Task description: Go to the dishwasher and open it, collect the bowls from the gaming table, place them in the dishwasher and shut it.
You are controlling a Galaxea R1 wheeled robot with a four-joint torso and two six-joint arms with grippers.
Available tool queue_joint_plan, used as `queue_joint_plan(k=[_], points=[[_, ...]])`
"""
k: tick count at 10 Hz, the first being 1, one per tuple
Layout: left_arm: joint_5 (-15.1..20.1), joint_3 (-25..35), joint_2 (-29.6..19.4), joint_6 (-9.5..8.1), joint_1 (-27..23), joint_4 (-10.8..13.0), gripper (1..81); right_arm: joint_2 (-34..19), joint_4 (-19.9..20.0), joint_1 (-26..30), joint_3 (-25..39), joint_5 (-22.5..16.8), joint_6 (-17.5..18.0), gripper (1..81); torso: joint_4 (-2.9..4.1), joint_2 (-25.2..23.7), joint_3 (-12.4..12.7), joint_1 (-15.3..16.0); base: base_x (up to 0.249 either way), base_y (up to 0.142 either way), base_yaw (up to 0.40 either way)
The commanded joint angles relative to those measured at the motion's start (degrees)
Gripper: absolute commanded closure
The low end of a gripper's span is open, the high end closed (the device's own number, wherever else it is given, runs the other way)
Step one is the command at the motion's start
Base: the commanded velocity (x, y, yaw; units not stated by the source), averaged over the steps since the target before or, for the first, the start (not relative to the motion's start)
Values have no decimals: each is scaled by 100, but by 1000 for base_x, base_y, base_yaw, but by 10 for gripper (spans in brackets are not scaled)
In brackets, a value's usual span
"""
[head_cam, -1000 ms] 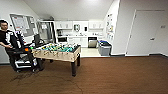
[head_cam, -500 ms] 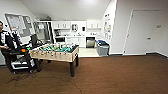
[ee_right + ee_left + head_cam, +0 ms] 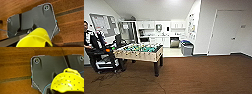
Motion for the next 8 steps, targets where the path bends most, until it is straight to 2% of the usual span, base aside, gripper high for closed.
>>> queue_joint_plan(k=[1,5,8], points=[[279,-11,-83,2,-295,-20,811,-138,-53,303,27,-333,-31,811,0,0,0,0,0,0,0],[270,-20,-65,2,-277,-20,811,-112,-80,285,27,-333,-23,811,0,0,0,0,0,0,0],[270,-38,-56,2,-277,-20,811,-103,-80,277,9,-333,-23,811,0,-4,0,-1,82,0,0]])
